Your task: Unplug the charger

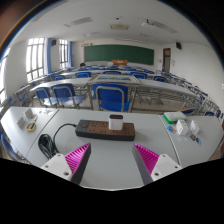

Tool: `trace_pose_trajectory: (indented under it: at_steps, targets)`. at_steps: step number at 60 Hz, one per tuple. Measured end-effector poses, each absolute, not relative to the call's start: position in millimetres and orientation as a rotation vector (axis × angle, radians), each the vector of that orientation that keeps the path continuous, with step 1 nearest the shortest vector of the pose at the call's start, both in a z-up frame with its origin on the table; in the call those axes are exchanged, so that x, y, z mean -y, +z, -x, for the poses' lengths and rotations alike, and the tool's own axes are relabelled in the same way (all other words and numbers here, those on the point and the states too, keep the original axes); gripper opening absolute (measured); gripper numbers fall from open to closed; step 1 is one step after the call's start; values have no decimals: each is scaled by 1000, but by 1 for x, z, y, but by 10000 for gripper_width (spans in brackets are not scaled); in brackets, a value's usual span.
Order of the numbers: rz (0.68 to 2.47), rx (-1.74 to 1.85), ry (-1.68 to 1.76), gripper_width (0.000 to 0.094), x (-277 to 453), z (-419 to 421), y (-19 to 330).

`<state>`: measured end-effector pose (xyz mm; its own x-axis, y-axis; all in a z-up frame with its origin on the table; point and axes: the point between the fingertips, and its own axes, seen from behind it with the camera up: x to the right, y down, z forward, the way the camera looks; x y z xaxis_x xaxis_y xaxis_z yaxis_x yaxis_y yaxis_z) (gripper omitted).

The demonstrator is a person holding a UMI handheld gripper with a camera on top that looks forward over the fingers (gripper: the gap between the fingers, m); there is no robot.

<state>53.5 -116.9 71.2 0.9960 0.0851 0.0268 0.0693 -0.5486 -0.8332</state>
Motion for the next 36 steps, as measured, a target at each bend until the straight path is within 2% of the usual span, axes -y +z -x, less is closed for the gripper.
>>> trace_pose_trajectory:
  at_steps: [15, 18, 25, 29, 36]
  targets:
    - [2102, 12, 12, 820, -18, -72, 36]
    - [2103, 6, 17, 732, -32, -71, 30]
    - [2085, 40, 35, 404, -47, -60, 24]
    - [2086, 46, -13, 373, -46, -60, 25]
    - [2105, 48, 15, 251, -47, -59, 25]
